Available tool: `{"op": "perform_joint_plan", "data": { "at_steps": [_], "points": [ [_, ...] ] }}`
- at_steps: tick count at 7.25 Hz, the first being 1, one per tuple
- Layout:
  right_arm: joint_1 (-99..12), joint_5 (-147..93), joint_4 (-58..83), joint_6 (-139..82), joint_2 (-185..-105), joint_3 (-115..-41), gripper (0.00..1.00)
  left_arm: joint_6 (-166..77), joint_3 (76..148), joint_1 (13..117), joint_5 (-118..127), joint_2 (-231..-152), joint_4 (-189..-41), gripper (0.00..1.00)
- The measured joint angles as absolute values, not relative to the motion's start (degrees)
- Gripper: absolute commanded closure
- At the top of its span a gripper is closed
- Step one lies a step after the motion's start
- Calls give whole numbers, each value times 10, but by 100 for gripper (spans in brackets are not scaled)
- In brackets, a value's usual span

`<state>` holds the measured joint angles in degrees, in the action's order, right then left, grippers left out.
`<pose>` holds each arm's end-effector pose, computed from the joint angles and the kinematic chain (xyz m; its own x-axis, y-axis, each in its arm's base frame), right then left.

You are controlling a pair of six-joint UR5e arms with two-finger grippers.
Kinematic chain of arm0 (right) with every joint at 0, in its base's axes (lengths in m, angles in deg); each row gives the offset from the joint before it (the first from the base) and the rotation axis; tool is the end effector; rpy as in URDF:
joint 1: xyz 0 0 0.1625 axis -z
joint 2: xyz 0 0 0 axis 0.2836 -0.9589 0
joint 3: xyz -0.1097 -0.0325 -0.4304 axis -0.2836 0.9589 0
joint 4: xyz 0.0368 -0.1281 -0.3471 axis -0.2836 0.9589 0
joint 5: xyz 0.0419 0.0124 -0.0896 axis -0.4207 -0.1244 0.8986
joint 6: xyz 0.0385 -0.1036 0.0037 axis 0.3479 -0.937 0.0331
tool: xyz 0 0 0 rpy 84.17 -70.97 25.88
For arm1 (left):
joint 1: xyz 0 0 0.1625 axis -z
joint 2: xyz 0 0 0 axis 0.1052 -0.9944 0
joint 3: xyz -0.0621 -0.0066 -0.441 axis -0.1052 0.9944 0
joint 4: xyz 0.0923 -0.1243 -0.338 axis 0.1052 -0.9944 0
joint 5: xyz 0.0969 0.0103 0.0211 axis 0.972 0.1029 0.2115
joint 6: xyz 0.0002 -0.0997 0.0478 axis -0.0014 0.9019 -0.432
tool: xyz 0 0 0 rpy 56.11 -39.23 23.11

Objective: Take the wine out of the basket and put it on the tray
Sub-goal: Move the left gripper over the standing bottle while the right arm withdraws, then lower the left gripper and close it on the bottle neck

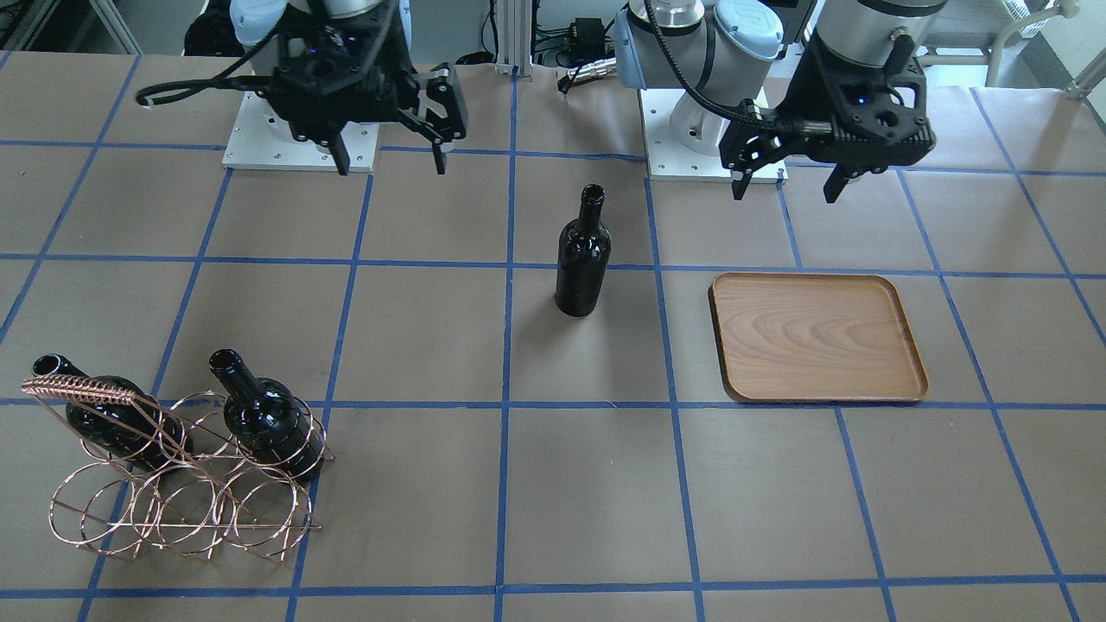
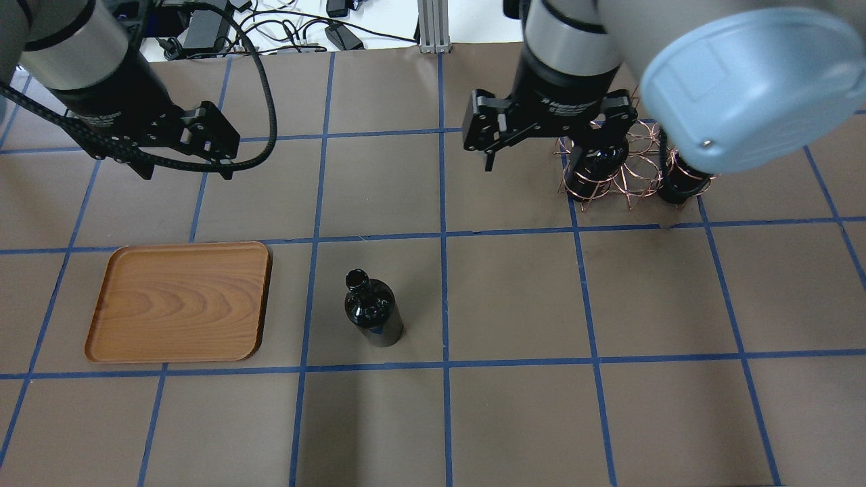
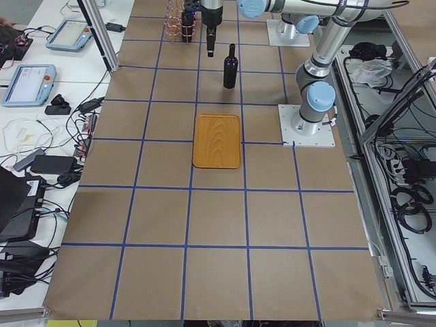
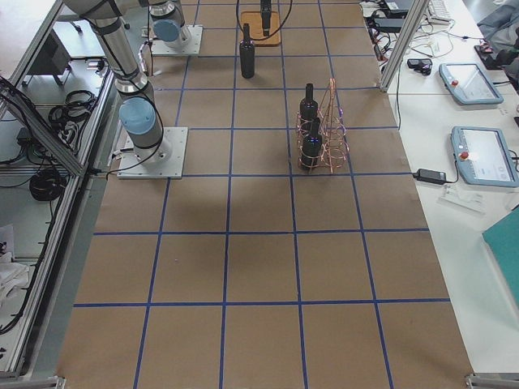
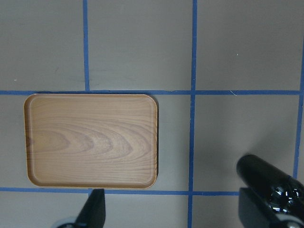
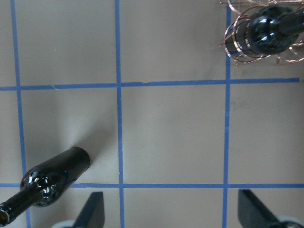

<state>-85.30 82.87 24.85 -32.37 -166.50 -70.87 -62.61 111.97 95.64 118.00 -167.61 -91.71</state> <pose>0.2261 -0.4049 0.5405 -0.9978 0.0127 -0.0646 0.0169 0.9977 -0.0651 -0.1270 -0.4152 0.5191 -0.9980 0.0548 -0.0318 0.0553 0.9984 -0.0141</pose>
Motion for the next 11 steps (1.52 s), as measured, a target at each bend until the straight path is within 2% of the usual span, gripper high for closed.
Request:
{"op": "perform_joint_plan", "data": {
  "at_steps": [6, 11],
  "points": [
    [-795, 838, 228, -441, -1688, -704, 0, -581, 1209, 1124, 1138, -1686, -882, 3],
    [-786, 852, 209, -453, -1699, -707, 0, -610, 1265, 1139, 1117, -1702, -828, 8]
  ]
}}
